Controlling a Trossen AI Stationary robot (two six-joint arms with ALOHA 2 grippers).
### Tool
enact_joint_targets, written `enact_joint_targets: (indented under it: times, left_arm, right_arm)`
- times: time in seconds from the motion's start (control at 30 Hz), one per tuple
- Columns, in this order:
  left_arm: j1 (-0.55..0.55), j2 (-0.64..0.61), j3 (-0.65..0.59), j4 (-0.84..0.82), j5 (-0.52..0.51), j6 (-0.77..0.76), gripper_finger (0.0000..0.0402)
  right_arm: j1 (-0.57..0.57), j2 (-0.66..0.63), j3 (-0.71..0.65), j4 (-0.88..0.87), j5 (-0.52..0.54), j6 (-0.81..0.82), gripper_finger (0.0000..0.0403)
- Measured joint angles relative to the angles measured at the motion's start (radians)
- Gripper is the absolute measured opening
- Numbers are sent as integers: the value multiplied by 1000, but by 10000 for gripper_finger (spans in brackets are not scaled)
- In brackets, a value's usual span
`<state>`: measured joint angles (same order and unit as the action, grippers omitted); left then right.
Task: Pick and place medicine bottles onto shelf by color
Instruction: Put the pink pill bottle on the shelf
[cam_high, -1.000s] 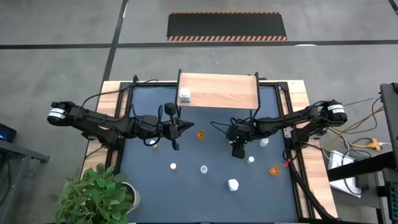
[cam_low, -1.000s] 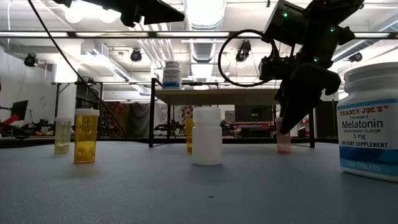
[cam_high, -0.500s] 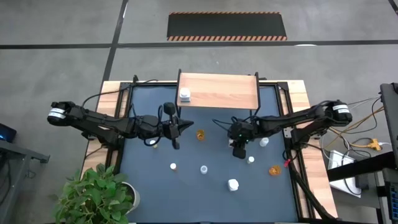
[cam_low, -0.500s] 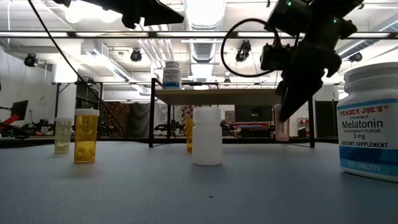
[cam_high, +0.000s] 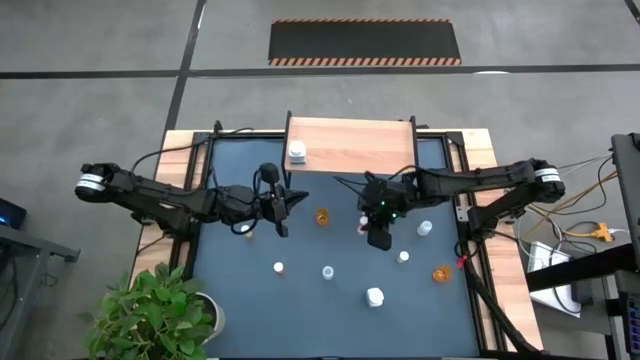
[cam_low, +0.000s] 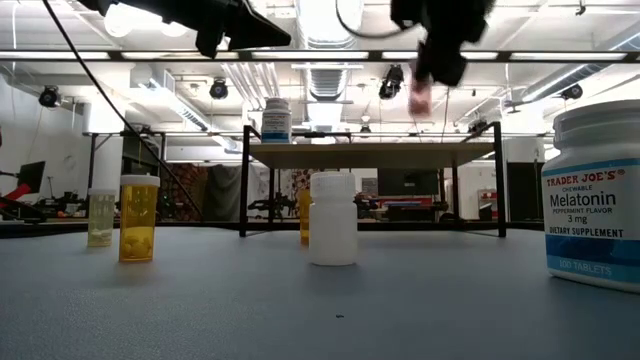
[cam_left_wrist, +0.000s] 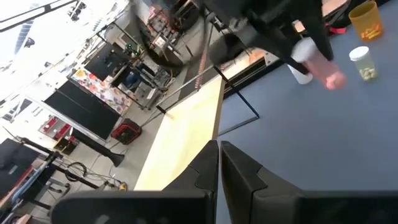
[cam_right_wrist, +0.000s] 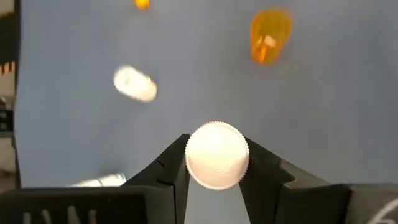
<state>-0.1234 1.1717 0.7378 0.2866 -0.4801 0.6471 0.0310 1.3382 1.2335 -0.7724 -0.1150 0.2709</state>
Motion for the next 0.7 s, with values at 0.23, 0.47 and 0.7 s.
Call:
enact_joint_targets:
  times: [0.23, 0.47, 0.7]
  left_arm:
    - [0, -36, -15, -2, -21, -4, 0]
    - [0, -59, -30, -5, -52, -6, 0]
    - [0, -60, -31, -6, -54, -6, 0]
  right_arm:
    - [-71, 4, 165, -64, 72, -1, 104]
    - [-189, 48, 241, -59, 74, -39, 104]
    - [-269, 191, 345, -72, 73, -136, 105]
